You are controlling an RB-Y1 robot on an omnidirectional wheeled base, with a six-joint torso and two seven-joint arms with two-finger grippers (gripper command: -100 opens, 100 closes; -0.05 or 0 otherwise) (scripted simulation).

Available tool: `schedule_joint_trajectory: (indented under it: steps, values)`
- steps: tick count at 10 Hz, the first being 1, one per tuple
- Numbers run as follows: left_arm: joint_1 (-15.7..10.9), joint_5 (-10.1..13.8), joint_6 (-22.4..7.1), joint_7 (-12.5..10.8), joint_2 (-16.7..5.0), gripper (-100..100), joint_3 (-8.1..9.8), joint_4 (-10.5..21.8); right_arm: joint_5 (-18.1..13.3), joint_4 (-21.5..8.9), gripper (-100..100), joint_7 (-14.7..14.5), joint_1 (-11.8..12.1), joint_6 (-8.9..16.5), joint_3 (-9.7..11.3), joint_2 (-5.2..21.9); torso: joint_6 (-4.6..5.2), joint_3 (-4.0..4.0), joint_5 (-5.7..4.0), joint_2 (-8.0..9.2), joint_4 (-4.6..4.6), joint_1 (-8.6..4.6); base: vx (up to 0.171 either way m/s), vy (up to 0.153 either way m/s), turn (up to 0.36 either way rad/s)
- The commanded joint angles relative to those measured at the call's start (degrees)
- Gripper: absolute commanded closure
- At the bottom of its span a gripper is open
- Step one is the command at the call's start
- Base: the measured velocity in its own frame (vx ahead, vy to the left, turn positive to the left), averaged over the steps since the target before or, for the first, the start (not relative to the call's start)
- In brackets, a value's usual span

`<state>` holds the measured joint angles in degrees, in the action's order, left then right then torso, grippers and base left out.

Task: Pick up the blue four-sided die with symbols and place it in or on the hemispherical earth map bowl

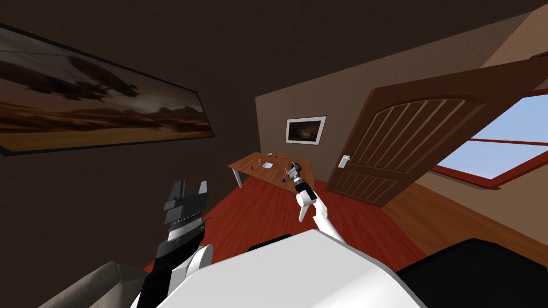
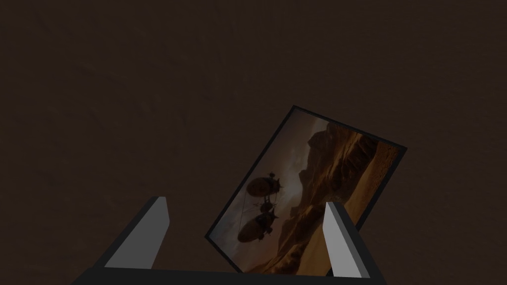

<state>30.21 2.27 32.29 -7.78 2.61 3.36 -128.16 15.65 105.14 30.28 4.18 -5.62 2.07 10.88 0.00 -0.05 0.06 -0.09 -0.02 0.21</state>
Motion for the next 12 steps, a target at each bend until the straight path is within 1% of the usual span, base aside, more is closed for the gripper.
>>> schedule_joint_trajectory:
  steps: [1,2,3,4,5,6,7,8,9,10,11,12]
  values:
    - [0.0,0.0,0.0,0.0,0.0,0,0.0,0.0,2.2,-2.9,-100,2.9,-2.3,2.9,-0.6,0.1,0.0,0.0,0.0,0.0,0.0,0.0,0.01,0.054,-0.052]
    - [0.0,0.0,0.0,0.0,0.0,0,0.0,0.0,2.2,-3.5,-100,3.0,-2.3,3.8,-0.6,0.1,-0.02,-0.02,0.0,-0.04,0.0,-0.03,0.023,0.03,-0.019]
    - [0.0,0.0,0.0,0.0,0.0,0,0.0,0.0,3.7,-5.3,-100,4.9,-3.7,5.9,-1.1,0.1,0.0,-0.04,-0.02,-0.07,-0.02,-0.09,0.042,0.063,-0.088]
    - [0.0,0.0,0.0,0.0,0.0,0,0.0,0.0,3.7,-5.9,-100,4.9,-3.7,6.2,-1.1,0.1,-0.01,-0.08,0.0,-0.15,-0.03,-0.01,0.035,0.051,-0.04]
    - [0.0,0.0,0.0,0.0,0.0,0,0.0,0.0,5.1,-8.2,-100,6.7,-5.0,8.6,-1.6,0.1,-0.01,-0.08,0.0,-0.14,-0.03,-0.03,0.039,0.062,-0.089]
    - [0.0,0.0,0.0,0.0,0.0,0,0.0,0.0,5.1,-8.3,-100,6.7,-5.0,8.6,-1.6,0.1,0.0,-0.1,0.0,-0.17,-0.04,-0.01,0.018,0.028,-0.001]
    - [0.0,0.0,0.0,0.0,0.0,0,0.0,0.0,6.7,-10.6,-100,8.6,-6.2,10.5,-2.2,0.1,-0.01,-0.06,-0.01,-0.1,-0.02,-0.11,0.032,0.052,-0.099]
    - [0.0,0.0,0.0,0.0,0.0,0,0.0,0.0,6.7,-10.6,-100,8.6,-6.2,11.0,-2.2,0.1,0.01,-0.07,-0.01,-0.12,-0.03,-0.04,0.028,0.044,-0.013]
    - [0.0,0.0,0.0,0.0,0.0,0,0.0,0.0,8.2,-12.9,-100,10.5,-7.4,13.0,-2.9,0.1,-0.02,-0.06,-0.01,-0.11,-0.02,-0.07,0.034,0.055,-0.067]
    - [0.0,0.0,0.0,0.0,0.0,0,0.0,0.0,8.2,-12.9,-100,10.5,-7.4,13.4,-2.9,0.1,0.0,-0.08,-0.01,-0.14,-0.03,-0.02,0.032,0.054,-0.052]
    - [0.0,0.0,0.0,0.0,0.0,0,0.0,0.0,9.7,-15.2,-100,12.4,-8.4,15.6,-3.6,0.0,-0.01,-0.07,0.0,-0.13,-0.03,-0.02,0.048,0.045,-0.06]
    - [0.0,0.0,0.0,0.0,0.0,0,0.0,0.0,9.7,-15.2,-100,12.4,-8.4,15.8,-3.6,0.0,0.0,-0.09,-0.01,-0.17,-0.04,-0.06,0.042,0.038,-0.037]
